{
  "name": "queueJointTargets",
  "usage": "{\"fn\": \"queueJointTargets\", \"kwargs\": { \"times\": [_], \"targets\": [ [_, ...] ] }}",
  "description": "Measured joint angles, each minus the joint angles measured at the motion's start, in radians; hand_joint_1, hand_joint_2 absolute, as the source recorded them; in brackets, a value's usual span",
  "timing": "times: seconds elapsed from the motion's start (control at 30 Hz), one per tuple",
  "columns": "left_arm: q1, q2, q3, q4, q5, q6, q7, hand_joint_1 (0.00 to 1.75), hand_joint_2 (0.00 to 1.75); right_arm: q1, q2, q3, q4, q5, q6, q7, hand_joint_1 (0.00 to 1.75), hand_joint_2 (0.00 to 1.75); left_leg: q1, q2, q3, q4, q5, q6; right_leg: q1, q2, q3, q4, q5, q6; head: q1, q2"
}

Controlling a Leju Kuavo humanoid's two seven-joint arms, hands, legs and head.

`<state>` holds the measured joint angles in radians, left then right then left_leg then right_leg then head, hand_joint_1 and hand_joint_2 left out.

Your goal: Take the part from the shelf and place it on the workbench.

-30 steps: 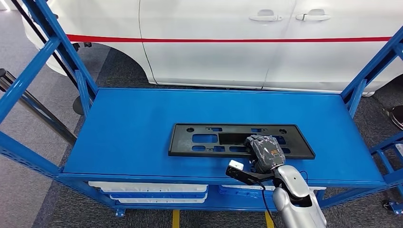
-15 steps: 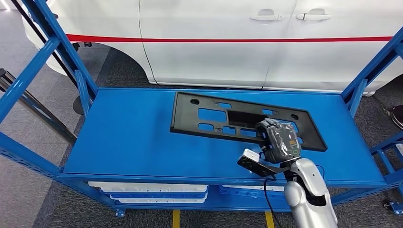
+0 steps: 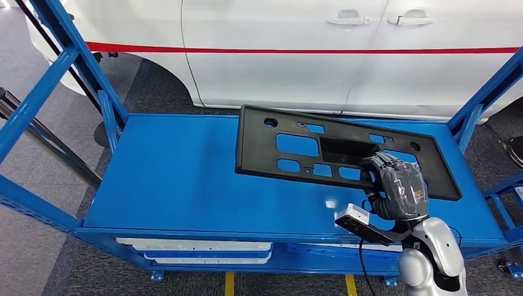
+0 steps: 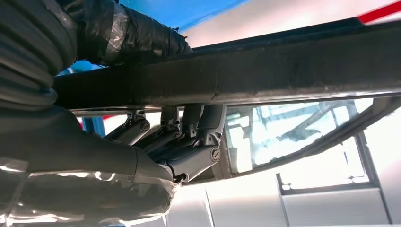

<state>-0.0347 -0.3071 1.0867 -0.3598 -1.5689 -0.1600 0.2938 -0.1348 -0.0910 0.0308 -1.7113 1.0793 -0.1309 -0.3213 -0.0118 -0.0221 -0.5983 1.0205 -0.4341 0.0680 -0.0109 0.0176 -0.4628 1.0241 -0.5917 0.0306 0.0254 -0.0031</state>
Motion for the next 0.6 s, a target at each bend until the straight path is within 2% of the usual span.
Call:
{"fn": "queueJointTargets", "kwargs": {
  "times": [0.03, 0.1, 0.13, 0.17, 0.2, 0.23, 0.3, 0.33, 0.4, 0.47, 0.5, 0.53, 0.6],
  "targets": [
    [0.000, 0.000, 0.000, 0.000, 0.000, 0.000, 0.000, 0.00, 1.75, 0.001, -0.003, -0.001, -0.003, 0.000, -0.001, -0.001, 1.75, 1.75, 0.002, 0.002, 0.003, -0.005, 0.002, 0.002, -0.001, -0.003, -0.024, 0.048, -0.028, 0.001, 0.000, 0.000],
    [0.000, 0.000, 0.000, 0.000, 0.000, 0.000, 0.000, 0.00, 1.75, 0.007, -0.007, -0.002, -0.007, 0.001, -0.001, -0.001, 1.75, 1.75, 0.002, 0.003, 0.003, -0.005, 0.001, 0.003, -0.002, -0.007, -0.098, 0.181, -0.080, 0.005, 0.000, 0.000],
    [0.000, 0.000, 0.000, 0.000, 0.000, 0.000, 0.000, 0.00, 1.75, 0.013, -0.009, -0.002, -0.008, 0.001, -0.001, -0.001, 1.75, 1.75, 0.002, 0.003, 0.003, -0.004, 0.000, 0.003, -0.004, -0.008, -0.130, 0.230, -0.086, 0.007, 0.000, 0.000],
    [0.000, 0.000, 0.000, 0.000, 0.000, -0.001, 0.000, 0.00, 1.75, 0.017, -0.009, -0.001, -0.010, 0.002, 0.001, 0.000, 1.75, 1.75, 0.002, 0.003, 0.003, -0.003, 0.000, 0.002, -0.005, -0.009, -0.148, 0.247, -0.070, 0.009, 0.000, 0.000],
    [0.000, 0.000, 0.000, 0.000, 0.000, -0.003, 0.001, 0.00, 1.75, 0.020, -0.011, 0.000, -0.014, 0.002, 0.003, 0.001, 1.75, 1.75, 0.002, 0.003, 0.003, -0.001, -0.002, 0.001, -0.007, -0.010, -0.148, 0.225, -0.036, 0.009, 0.000, 0.000],
    [0.000, 0.000, 0.000, 0.000, 0.000, -0.007, 0.002, 0.00, 1.75, 0.021, -0.012, 0.002, -0.019, 0.003, 0.006, 0.004, 1.75, 1.75, 0.002, 0.002, 0.003, 0.002, -0.003, -0.001, -0.009, -0.011, -0.131, 0.169, 0.010, 0.009, 0.000, 0.000],
    [0.001, -0.001, 0.000, 0.000, 0.000, -0.017, 0.006, 0.00, 1.75, 0.021, -0.017, 0.011, -0.031, 0.002, 0.013, 0.012, 1.75, 1.75, 0.001, 0.001, 0.000, 0.009, -0.006, -0.009, -0.008, -0.011, -0.088, 0.055, 0.071, 0.004, 0.000, 0.000],
    [0.001, -0.001, 0.000, 0.000, -0.001, -0.022, 0.007, 0.00, 1.75, 0.021, -0.019, 0.016, -0.037, 0.001, 0.016, 0.015, 1.75, 1.75, 0.000, 0.000, -0.002, 0.012, -0.005, -0.014, -0.006, -0.010, -0.076, 0.022, 0.084, 0.001, 0.000, 0.000],
    [0.002, -0.002, 0.000, 0.000, -0.001, -0.030, 0.012, 0.00, 1.75, 0.025, -0.025, 0.028, -0.048, -0.001, 0.018, 0.021, 1.75, 1.75, -0.001, -0.001, -0.007, 0.014, 0.002, -0.027, 0.000, -0.009, -0.077, 0.011, 0.089, -0.008, 0.000, 0.000],
    [0.005, -0.003, -0.001, 0.000, -0.002, -0.034, 0.017, 0.00, 1.75, 0.032, -0.031, 0.036, -0.065, -0.005, 0.018, 0.024, 1.75, 1.75, -0.001, -0.001, -0.015, 0.023, -0.006, -0.038, -0.006, -0.013, -0.084, 0.005, 0.098, -0.023, -0.001, 0.000],
    [0.006, -0.004, -0.001, -0.001, -0.002, -0.036, 0.019, 0.00, 1.75, 0.038, -0.035, 0.039, -0.075, -0.008, 0.017, 0.025, 1.75, 1.75, 0.000, 0.001, -0.025, 0.045, -0.029, -0.044, -0.009, -0.015, -0.088, 0.002, 0.105, -0.032, -0.003, 0.000],
    [0.007, -0.004, -0.002, -0.001, -0.002, -0.036, 0.019, 0.00, 1.75, 0.046, -0.039, 0.041, -0.084, -0.012, 0.017, 0.025, 1.75, 1.75, 0.001, 0.003, -0.040, 0.087, -0.065, -0.050, -0.011, -0.019, -0.094, 0.000, 0.111, -0.040, -0.004, 0.000],
    [0.008, -0.005, -0.003, -0.001, -0.002, -0.036, 0.019, 0.00, 1.75, 0.063, -0.047, 0.042, -0.099, -0.017, 0.017, 0.026, 1.75, 1.75, 0.008, 0.008, -0.081, 0.212, -0.149, -0.062, -0.009, -0.024, -0.110, 0.000, 0.123, -0.048, -0.007, 0.000]
  ]
}}
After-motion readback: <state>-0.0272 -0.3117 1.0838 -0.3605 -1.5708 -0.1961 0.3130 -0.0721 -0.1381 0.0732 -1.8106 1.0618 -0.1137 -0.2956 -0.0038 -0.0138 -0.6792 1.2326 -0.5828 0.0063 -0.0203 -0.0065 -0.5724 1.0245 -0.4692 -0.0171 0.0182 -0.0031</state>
